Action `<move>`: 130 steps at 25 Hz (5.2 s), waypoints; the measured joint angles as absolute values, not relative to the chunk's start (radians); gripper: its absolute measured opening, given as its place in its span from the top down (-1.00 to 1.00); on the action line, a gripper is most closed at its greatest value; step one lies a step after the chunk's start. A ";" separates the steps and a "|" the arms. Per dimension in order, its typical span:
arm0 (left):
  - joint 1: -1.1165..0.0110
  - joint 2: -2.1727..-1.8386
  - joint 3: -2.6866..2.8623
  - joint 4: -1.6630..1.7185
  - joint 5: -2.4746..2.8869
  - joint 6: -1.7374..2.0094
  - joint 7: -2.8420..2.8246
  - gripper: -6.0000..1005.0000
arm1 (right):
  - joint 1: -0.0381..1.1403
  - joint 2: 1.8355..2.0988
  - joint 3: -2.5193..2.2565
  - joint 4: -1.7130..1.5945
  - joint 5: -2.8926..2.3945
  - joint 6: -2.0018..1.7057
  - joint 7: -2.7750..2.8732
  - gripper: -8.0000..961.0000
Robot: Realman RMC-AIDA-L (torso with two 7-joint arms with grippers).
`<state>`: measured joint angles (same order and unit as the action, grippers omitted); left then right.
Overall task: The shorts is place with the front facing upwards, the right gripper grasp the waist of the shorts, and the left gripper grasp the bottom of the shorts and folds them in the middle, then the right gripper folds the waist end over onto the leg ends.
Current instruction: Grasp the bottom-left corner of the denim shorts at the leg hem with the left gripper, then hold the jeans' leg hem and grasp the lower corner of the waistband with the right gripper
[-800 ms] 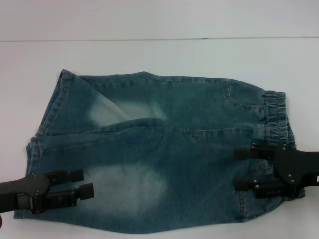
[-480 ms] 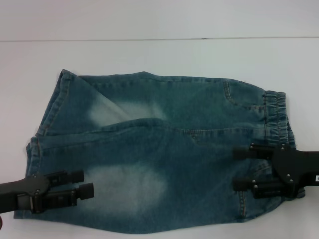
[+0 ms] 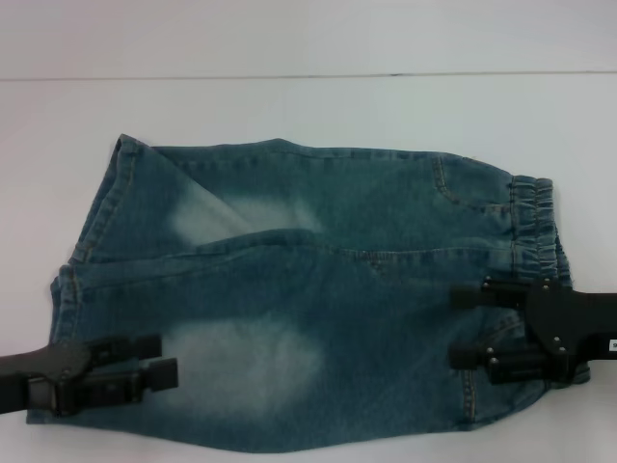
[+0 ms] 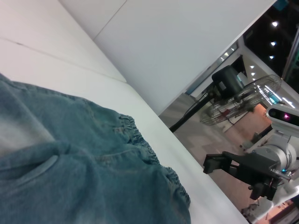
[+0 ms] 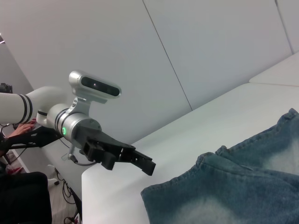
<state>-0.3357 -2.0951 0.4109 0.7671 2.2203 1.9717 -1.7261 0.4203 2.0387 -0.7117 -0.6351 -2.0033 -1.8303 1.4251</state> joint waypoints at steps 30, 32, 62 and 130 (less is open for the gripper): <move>-0.387 -2.013 0.314 0.981 2.582 1.881 -2.226 -0.71 | 0.462 2.046 -0.702 -0.631 -2.007 -1.776 1.427 -0.87; -0.393 -2.015 0.317 0.980 2.612 1.869 -2.234 -0.70 | 0.466 2.046 -0.703 -0.630 -2.008 -1.775 1.427 -0.87; -0.422 -2.043 0.375 0.941 2.672 1.830 -2.253 -0.55 | 0.477 2.051 -0.702 -0.624 -2.008 -1.753 1.423 -0.87; -0.504 -2.039 0.427 0.988 2.578 1.815 -2.213 0.98 | 0.613 1.925 -0.657 -0.879 -2.710 -1.851 1.916 -0.87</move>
